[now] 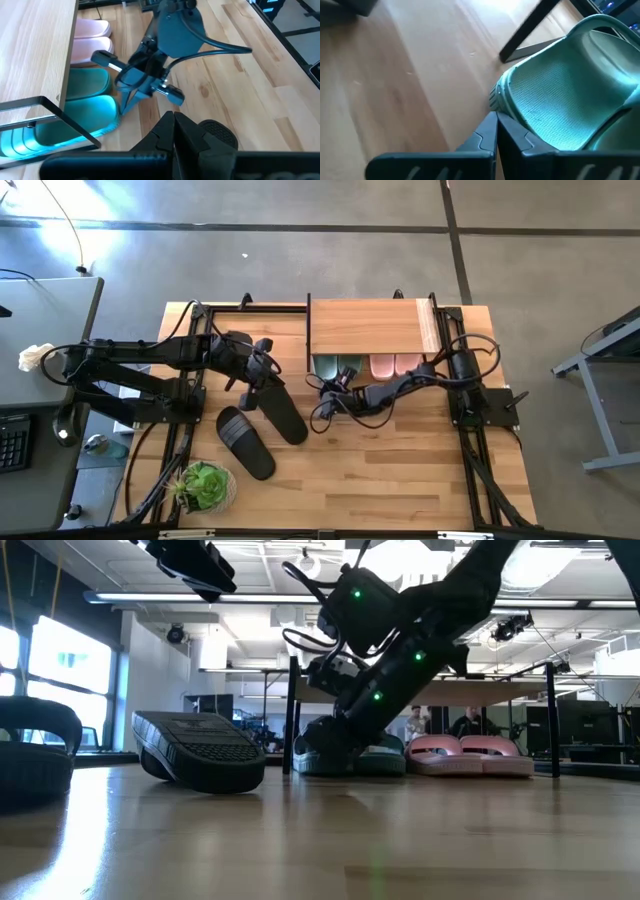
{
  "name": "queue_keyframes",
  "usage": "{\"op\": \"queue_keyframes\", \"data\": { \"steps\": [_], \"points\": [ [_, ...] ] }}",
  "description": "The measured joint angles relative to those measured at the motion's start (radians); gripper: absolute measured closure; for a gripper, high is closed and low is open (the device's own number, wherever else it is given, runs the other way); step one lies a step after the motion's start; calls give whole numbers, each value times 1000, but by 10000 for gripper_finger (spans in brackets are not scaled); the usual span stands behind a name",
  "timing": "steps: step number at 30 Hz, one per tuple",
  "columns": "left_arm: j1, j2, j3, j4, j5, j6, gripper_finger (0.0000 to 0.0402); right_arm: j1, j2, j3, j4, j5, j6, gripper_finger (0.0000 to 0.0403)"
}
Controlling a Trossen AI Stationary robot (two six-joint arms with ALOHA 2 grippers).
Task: Pick and place slides into the shelf
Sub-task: Adjust the pair of green slides
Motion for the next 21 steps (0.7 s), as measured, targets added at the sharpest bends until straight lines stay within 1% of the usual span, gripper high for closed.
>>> {"op": "queue_keyframes", "data": {
  "steps": [7,11,18,21],
  "points": [
    [0,0,0,-1,0,0,401,-16,0,0,0,-4,0,403],
    [0,0,0,-2,0,-1,401,-16,0,-1,0,-40,-7,403],
    [0,0,0,-2,0,-1,401,32,-31,-2,-17,-54,-57,403],
    [0,0,0,-3,0,-1,401,49,-51,-2,-87,-40,-54,403]
  ]
}}
